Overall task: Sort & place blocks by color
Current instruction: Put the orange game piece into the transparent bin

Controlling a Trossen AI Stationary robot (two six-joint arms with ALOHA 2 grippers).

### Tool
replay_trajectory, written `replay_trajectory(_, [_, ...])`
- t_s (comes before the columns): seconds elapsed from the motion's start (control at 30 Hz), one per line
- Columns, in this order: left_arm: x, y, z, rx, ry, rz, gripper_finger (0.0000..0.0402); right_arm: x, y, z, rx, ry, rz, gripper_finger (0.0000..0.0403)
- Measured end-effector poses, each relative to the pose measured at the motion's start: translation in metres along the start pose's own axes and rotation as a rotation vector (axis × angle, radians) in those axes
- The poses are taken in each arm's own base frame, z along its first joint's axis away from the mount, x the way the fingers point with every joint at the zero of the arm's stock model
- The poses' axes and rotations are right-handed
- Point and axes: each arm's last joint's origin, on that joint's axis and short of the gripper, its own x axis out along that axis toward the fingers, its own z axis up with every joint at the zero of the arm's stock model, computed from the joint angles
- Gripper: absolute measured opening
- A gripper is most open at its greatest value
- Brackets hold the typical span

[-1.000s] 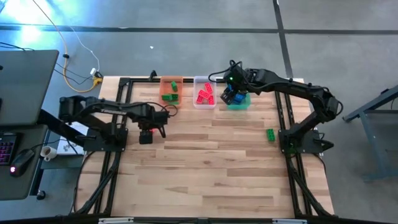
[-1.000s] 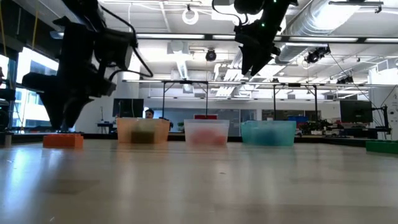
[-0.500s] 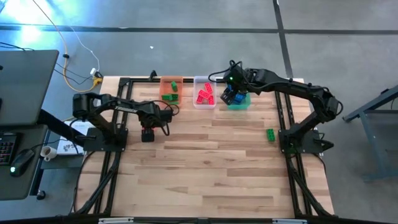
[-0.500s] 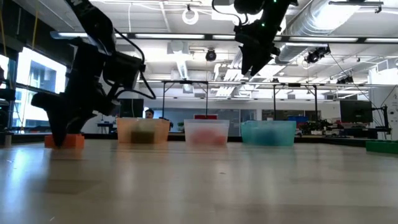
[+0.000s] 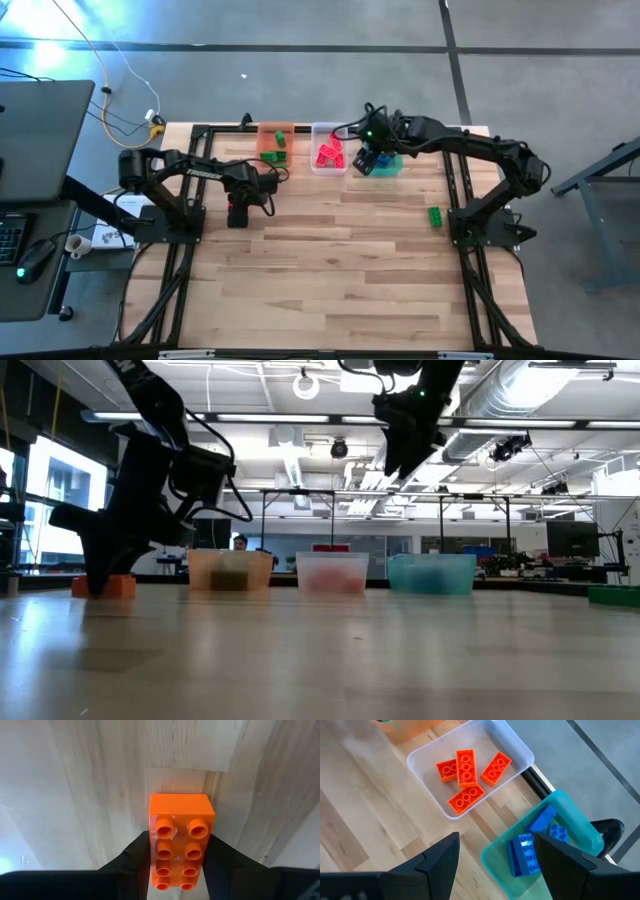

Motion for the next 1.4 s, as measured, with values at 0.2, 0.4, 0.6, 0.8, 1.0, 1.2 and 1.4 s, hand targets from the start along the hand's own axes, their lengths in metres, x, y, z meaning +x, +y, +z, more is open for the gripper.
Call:
replay_trajectory(0.2, [-0.007,0.0,-0.003,-0.007,-0.057,0.01,0.011,-0.002,0.009,-0.001,-0.023,-0.004,0.016,0.0243])
replay_trajectory(0.4, [-0.028,0.001,0.001,-0.029,-0.282,0.016,0.011,-0.005,0.016,-0.003,-0.041,-0.01,0.028,0.0243])
replay_trajectory(0.6, [-0.065,0.009,0.021,-0.04,-0.6,0.067,0.011,-0.006,0.02,-0.001,-0.046,-0.034,0.04,0.0243])
replay_trajectory(0.8, [-0.109,0.02,0.045,-0.045,-0.933,0.136,0.011,-0.006,0.021,0.001,-0.035,-0.055,0.042,0.0243])
replay_trajectory(1.0, [-0.144,0.03,0.055,-0.08,-1.197,0.206,0.011,-0.007,0.023,0.009,0.009,-0.139,0.062,0.0243])
replay_trajectory(1.2, [-0.159,0.039,0.057,-0.097,-1.35,0.248,0.011,-0.011,0.032,0.011,0.024,-0.178,0.091,0.0243])
replay_trajectory(1.4, [-0.155,0.06,0.065,-0.147,-1.409,0.288,0.011,-0.024,0.04,-0.001,0.022,-0.126,0.095,0.0243])
